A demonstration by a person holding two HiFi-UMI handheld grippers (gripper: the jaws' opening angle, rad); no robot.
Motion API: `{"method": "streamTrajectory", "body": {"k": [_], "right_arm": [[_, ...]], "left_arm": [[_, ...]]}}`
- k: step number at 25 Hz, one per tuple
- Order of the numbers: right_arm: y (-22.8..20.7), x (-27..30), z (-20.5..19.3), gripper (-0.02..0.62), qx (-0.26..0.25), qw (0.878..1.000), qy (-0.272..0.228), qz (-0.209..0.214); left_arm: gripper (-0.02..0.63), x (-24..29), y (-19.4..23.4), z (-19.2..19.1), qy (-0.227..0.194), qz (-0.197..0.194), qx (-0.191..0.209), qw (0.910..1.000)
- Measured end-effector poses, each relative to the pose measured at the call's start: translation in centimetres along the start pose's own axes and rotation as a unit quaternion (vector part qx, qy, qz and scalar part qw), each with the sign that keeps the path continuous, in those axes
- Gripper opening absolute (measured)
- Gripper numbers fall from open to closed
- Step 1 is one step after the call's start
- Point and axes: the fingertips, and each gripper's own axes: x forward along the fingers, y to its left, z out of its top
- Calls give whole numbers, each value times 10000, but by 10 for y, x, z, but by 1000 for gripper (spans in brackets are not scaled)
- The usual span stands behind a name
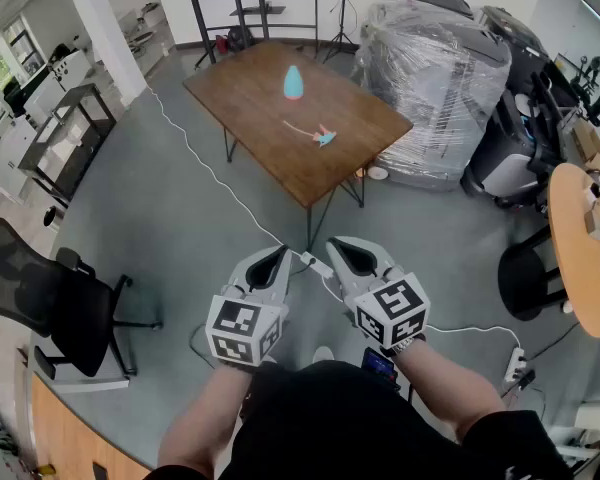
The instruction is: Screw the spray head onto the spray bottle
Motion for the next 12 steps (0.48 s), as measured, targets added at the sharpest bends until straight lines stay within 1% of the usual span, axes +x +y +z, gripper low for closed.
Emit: {"method": "streamTrajectory", "body": {"k": [6, 12], "right_arm": [[-14, 34, 0, -9, -5, 9999, 94, -72], [-30, 78, 2, -9, 54, 9990, 170, -404]], "left_arm": [[8, 24, 31, 3, 23, -82, -59, 9999], [8, 54, 71, 6, 97, -453, -46, 9989]]}}
